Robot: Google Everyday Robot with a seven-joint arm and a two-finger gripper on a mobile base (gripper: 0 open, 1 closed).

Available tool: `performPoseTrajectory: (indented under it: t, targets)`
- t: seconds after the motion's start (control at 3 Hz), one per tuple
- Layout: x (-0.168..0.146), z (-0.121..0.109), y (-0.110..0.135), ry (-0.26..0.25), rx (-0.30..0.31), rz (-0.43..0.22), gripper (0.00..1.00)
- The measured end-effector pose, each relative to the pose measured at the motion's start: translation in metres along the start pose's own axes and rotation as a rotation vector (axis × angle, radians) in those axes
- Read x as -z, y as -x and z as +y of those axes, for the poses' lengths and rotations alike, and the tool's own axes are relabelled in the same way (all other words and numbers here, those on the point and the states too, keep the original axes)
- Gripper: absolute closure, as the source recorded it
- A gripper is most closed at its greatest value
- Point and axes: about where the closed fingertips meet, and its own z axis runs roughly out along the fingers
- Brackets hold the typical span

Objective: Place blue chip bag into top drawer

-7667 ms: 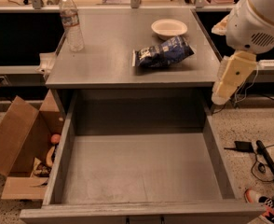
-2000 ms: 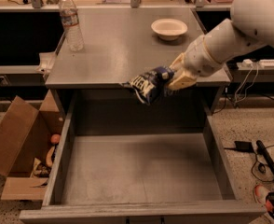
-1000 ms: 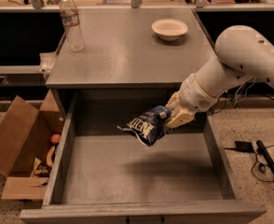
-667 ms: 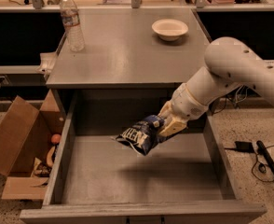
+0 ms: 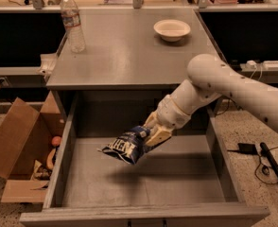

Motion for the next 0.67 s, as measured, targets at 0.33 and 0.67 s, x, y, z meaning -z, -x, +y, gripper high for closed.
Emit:
performPoseTrajectory:
  t: [0.33, 0.67]
  targets:
    - [-0.019, -0.011, -0.002, 0.045, 0.006, -0.033, 0.73]
    - [-0.030, -0.016, -0.004, 0.072, 0.007, -0.052, 0.51]
